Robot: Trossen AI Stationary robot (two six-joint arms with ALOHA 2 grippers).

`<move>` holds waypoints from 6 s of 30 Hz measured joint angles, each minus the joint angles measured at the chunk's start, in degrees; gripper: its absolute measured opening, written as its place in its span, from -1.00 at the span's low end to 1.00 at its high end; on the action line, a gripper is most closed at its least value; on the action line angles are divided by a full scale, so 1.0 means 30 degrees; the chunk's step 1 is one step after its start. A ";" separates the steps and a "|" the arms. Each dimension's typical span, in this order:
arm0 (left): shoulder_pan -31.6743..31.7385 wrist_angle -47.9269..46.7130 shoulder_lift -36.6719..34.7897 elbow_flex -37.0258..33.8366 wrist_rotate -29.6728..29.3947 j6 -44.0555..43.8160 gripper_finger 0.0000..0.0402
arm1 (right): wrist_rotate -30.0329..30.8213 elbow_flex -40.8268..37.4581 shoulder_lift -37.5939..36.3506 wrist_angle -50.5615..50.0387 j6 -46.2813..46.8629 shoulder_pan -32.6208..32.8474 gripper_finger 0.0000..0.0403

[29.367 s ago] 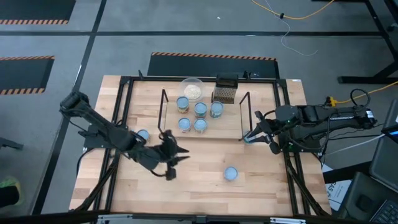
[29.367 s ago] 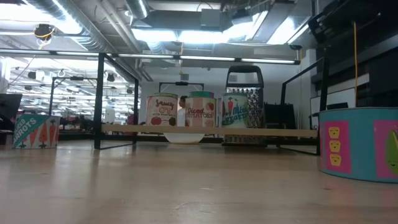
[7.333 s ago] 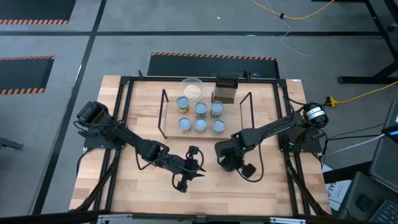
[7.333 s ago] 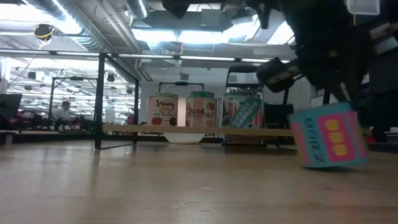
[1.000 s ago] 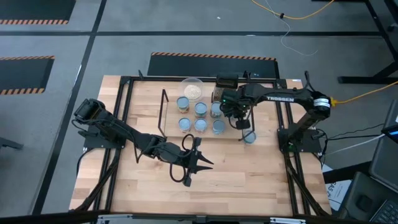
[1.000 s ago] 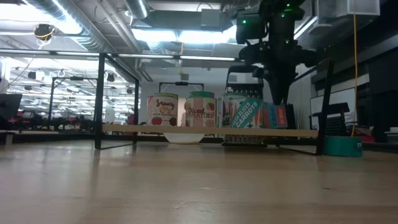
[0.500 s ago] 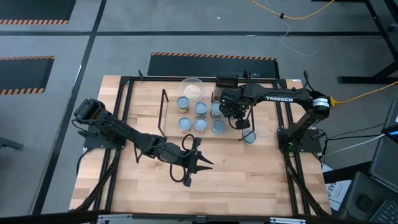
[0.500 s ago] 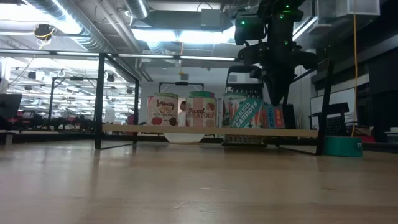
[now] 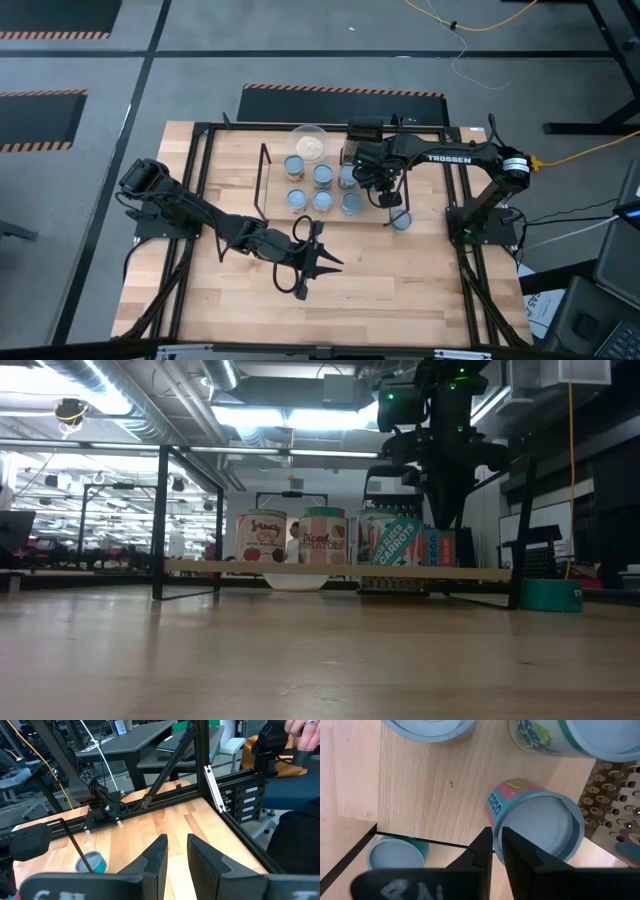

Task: Pick and place cans onto a shelf
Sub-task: Put the canned corn on the shelf, then put the canned tuna on the shelf

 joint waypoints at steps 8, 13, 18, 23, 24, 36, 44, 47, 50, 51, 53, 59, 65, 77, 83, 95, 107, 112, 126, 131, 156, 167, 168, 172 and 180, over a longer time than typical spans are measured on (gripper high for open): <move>0.0000 0.0000 0.0000 0.0000 0.0000 0.0000 -0.67 | -0.0005 -0.0007 0.0000 -0.0007 0.0000 0.0000 -0.77; 0.0000 0.0000 0.0000 0.0000 0.0000 0.0000 -0.67 | -0.0007 -0.0007 0.0000 -0.0007 0.0000 0.0000 -0.77; 0.0000 0.0002 0.0000 0.0000 0.0000 0.0000 -0.67 | -0.0007 -0.0007 0.0000 -0.0007 0.0003 0.0000 -0.77; 0.0000 0.0000 0.0000 0.0000 0.0000 0.0000 -0.67 | -0.0007 -0.0007 0.0000 -0.0007 0.0007 0.0000 -0.77; 0.0000 0.0000 0.0000 0.0000 0.0000 0.0000 -0.67 | -0.0007 -0.0007 0.0000 -0.0007 0.0007 0.0000 -0.77; 0.0002 0.0005 0.0007 0.0000 -0.0007 0.0022 -0.67 | -0.0007 -0.0022 0.0000 0.0546 0.0007 0.0000 -0.77; 0.0000 0.0003 0.0007 0.0000 -0.0007 0.0021 -0.67 | -0.0012 -0.0022 -0.0007 0.0568 0.1027 0.0000 -0.54; 0.0000 0.0007 0.0007 0.0000 -0.0007 0.0022 -0.67 | -0.0015 -0.0022 -0.0007 0.0575 0.1020 0.0007 -0.37; 0.0004 0.0005 0.0007 0.0000 -0.0007 0.0017 -0.67 | -0.0015 -0.0022 -0.0007 0.0616 0.1020 0.0007 -0.24; 0.0003 0.0004 0.0007 0.0000 -0.0007 0.0022 -0.67 | -0.0015 -0.0022 -0.0007 0.0651 0.1020 0.0007 -0.22; 0.0002 0.0005 0.0007 0.0000 -0.0007 0.0017 -0.67 | -0.0015 -0.0022 -0.0007 0.0706 0.1020 0.0007 -0.18; 0.0005 0.0005 0.0007 0.0000 -0.0007 0.0020 -0.67 | -0.0014 -0.0015 -0.0015 0.0621 0.1013 0.0014 -0.17; 0.0000 0.0007 0.0007 0.0000 -0.0007 0.0065 -0.67 | -0.0328 0.1620 -0.0022 -0.1032 0.1038 0.0125 -0.17; 0.0061 -0.2974 -0.2709 0.0000 -0.0725 0.2263 -0.67 | -0.3014 0.4036 -0.3542 -0.4264 0.3920 0.2540 -0.17; -0.0169 -0.6220 -0.4733 -0.0517 -0.0595 0.2404 -0.67 | -0.2846 0.2678 -0.6893 -0.4546 0.6915 0.5132 -0.17; -0.0161 0.7265 -0.6113 -1.1245 -0.0510 0.0769 -0.67 | -0.1887 -0.4658 -1.1876 -0.2664 1.4632 1.1392 -0.17; -0.0153 1.1353 -0.6135 -1.3471 -0.0503 -0.0452 -0.67 | -0.2001 -1.0627 -1.2065 0.1892 1.6506 1.3610 -0.17; -0.0153 1.1340 -0.6135 -1.3471 -0.0503 -0.0452 -0.67 | -0.0746 -1.2357 -1.2065 0.3169 1.6416 1.3610 -0.17; -0.0153 1.1321 -0.6135 -1.3471 -0.0508 -0.0452 -0.67 | 0.3373 -1.3144 -1.1350 0.3884 1.7551 1.3508 -0.17; -0.0153 1.1373 -0.6127 -1.3471 -0.0508 -0.0452 -0.67 | 0.3400 -1.3143 -1.0507 0.4125 1.7580 1.3515 -0.17; -0.0153 1.1431 -0.6127 -1.3471 -0.0503 -0.0460 -0.67 | 0.6200 -1.3136 -0.6258 0.5707 1.8015 1.3508 -0.17; -0.0153 1.1431 -0.6127 -1.3464 -0.0503 -0.0474 -0.67 | 0.6130 -1.3119 -0.5814 0.5799 1.7942 1.3508 -0.41; -0.0153 1.1424 -0.6127 -1.3464 -0.0503 -0.0479 -0.67 | 0.6136 -1.3114 -0.5814 0.5799 1.7943 1.3508 -0.46; -0.0153 1.1424 -0.6127 -1.3464 -0.0503 -0.0481 -0.67 | 0.5946 -1.3087 -0.5826 0.5819 1.7930 1.3508 -0.65; -0.0153 1.1431 -0.6127 -1.3464 -0.0503 -0.0495 -0.67 | 0.5557 -1.3055 -0.5850 0.5894 1.7944 1.3522 -0.88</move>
